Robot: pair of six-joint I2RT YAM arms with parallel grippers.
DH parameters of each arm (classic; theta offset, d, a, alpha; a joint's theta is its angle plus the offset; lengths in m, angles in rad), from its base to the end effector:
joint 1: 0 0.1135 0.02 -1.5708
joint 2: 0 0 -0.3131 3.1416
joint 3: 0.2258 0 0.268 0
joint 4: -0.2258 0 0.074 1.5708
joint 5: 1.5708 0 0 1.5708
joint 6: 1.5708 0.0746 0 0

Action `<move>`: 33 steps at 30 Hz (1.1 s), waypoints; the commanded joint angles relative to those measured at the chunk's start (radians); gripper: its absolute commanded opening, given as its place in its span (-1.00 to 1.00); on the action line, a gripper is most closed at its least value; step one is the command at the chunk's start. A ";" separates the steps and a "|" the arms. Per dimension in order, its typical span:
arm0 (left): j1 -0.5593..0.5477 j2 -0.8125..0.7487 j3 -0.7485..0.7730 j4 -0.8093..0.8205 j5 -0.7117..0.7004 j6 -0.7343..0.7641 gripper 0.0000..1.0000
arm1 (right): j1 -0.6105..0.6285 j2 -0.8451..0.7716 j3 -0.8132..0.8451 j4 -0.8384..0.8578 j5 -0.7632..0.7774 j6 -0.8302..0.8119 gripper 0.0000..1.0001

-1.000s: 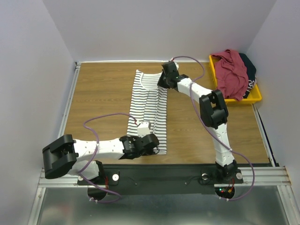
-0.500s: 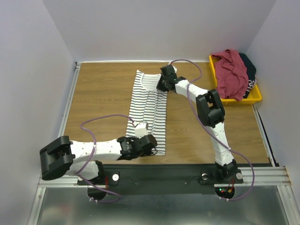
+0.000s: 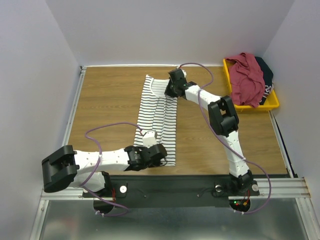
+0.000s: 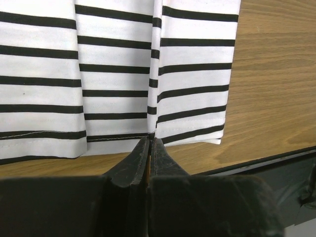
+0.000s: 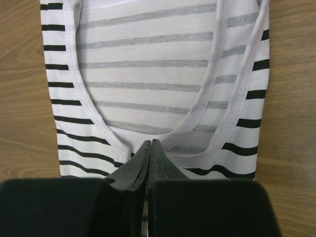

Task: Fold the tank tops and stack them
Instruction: Fold the tank top

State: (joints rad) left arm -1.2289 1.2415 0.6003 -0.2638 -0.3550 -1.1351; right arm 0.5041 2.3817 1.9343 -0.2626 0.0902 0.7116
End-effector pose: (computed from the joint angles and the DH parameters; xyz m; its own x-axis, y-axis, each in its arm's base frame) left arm 0.1092 -0.2295 0.1884 -0.8469 -0.1557 -0.5085 0.1034 0.8897 -0.4446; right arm 0.5469 0.2940 0.1736 -0.7073 0.3526 -0.6127 0.0537 0.8910 0.4508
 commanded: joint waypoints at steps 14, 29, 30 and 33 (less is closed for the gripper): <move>-0.009 -0.033 -0.025 -0.063 -0.021 -0.038 -1.00 | 0.027 0.019 0.060 0.022 0.011 0.006 -0.99; -0.007 -0.025 -0.033 -0.051 -0.013 -0.041 -1.00 | 0.040 0.043 0.066 0.022 0.011 0.011 -0.99; -0.007 -0.027 -0.036 -0.048 -0.010 -0.041 -1.00 | 0.039 0.045 0.066 0.023 0.013 0.011 -0.98; -0.007 -0.028 -0.033 -0.046 -0.009 -0.038 -1.00 | 0.039 0.047 0.068 0.022 0.011 0.011 -0.89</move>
State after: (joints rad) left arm -1.2293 1.2255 0.5781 -0.2970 -0.3511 -1.1690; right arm 0.5327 2.4130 1.9560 -0.2619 0.0902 0.7139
